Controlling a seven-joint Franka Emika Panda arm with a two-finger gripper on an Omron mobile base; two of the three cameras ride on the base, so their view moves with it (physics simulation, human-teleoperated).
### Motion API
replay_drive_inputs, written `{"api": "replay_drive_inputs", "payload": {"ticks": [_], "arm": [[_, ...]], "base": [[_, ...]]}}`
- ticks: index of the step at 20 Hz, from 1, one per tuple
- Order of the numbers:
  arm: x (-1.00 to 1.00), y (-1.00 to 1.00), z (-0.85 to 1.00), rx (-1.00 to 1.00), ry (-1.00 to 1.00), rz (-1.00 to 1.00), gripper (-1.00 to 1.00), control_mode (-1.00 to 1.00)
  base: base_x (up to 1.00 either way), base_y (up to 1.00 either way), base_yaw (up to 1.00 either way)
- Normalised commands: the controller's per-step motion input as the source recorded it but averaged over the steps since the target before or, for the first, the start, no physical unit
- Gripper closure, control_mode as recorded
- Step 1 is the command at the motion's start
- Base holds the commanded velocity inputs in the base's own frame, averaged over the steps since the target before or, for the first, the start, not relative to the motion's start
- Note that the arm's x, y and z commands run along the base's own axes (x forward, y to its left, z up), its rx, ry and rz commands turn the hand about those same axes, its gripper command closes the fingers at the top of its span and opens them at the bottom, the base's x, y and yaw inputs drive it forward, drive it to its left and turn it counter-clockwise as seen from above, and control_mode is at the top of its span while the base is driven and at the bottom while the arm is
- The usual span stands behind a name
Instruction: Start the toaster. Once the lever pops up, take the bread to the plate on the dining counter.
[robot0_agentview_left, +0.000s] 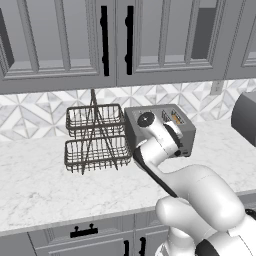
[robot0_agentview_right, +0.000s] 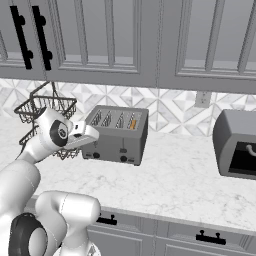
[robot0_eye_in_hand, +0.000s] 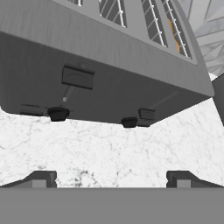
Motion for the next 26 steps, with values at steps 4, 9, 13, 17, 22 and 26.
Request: {"api": "replay_drive_inputs", "payload": {"ticks": [4, 9, 13, 17, 22, 26], "arm": [[0.00, 0.00, 0.00, 0.00, 0.00, 0.00, -1.00, -1.00], [0.00, 0.00, 0.00, 0.00, 0.00, 0.00, -1.00, -1.00], [0.00, 0.00, 0.00, 0.00, 0.00, 0.00, -1.00, -1.00], [0.00, 0.00, 0.00, 0.00, 0.00, 0.00, -1.00, -1.00], [0.00, 0.00, 0.00, 0.00, 0.00, 0.00, -1.00, -1.00], [0.00, 0.00, 0.00, 0.00, 0.00, 0.00, -1.00, -1.00]], "base": [[0.00, 0.00, 0.00], [0.00, 0.00, 0.00], [0.00, 0.00, 0.00], [0.00, 0.00, 0.00], [0.00, 0.00, 0.00], [0.00, 0.00, 0.00]]}}
